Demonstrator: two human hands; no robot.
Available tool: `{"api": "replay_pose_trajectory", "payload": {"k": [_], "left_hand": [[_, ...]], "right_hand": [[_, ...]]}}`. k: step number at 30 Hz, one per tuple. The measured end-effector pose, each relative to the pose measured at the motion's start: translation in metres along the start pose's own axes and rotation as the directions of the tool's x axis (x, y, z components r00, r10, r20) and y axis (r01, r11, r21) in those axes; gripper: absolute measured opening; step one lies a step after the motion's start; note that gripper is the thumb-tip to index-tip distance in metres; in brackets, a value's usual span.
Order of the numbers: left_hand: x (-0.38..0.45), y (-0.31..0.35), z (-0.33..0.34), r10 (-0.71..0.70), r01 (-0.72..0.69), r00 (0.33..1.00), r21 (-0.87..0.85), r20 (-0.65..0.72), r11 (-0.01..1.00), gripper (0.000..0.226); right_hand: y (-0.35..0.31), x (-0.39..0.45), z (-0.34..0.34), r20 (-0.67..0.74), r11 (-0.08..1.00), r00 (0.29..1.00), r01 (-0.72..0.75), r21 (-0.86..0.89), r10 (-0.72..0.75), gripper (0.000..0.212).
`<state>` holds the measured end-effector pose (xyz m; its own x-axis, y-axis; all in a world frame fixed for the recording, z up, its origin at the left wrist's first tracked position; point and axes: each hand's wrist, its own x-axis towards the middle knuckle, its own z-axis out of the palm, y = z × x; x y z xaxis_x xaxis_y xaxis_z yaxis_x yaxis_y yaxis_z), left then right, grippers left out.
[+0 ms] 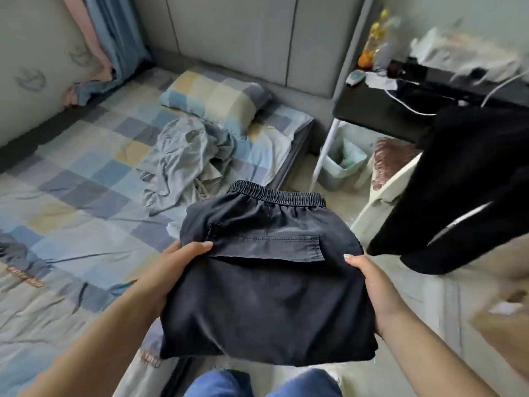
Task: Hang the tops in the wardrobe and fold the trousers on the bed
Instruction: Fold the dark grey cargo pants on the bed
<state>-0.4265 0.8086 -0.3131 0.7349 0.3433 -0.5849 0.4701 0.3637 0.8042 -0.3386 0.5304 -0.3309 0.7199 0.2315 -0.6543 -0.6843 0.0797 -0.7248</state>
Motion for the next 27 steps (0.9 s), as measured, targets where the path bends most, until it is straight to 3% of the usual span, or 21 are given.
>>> {"api": "replay_pose_trajectory", "payload": {"k": [4,10,13,17,22,27], "left_hand": [[0.009,0.005,0.105,-0.003,-0.018,0.986,0.123,0.165,0.992,0.014],[-0.007,-0.012,0.262,-0.06,-0.041,0.911,0.233,0.408,0.972,0.012],[-0.021,-0.02,0.335,-0.078,-0.076,0.86,0.276,0.505,0.958,0.014],[-0.024,-0.03,0.412,-0.145,-0.087,0.796,0.348,0.587,0.934,0.045],[-0.005,-0.041,0.497,-0.22,-0.121,0.723,0.433,0.655,0.893,0.033],[0.028,-0.043,0.589,-0.351,-0.183,0.562,0.526,0.749,0.83,0.052]], "right_hand": [[-0.012,-0.042,-0.086,-0.211,0.988,0.976,0.074,0.136,-0.044,0.025],[-0.018,-0.095,-0.216,-0.482,0.949,0.875,0.186,0.254,-0.042,0.024],[-0.02,-0.117,-0.274,-0.546,0.922,0.838,0.229,0.313,-0.023,0.02],[-0.019,-0.128,-0.333,-0.608,0.877,0.794,0.286,0.387,0.009,0.026],[-0.027,-0.126,-0.38,-0.663,0.771,0.749,0.418,0.48,0.007,0.029],[-0.044,-0.105,-0.428,-0.717,0.689,0.694,0.489,0.535,0.064,0.029]]}}
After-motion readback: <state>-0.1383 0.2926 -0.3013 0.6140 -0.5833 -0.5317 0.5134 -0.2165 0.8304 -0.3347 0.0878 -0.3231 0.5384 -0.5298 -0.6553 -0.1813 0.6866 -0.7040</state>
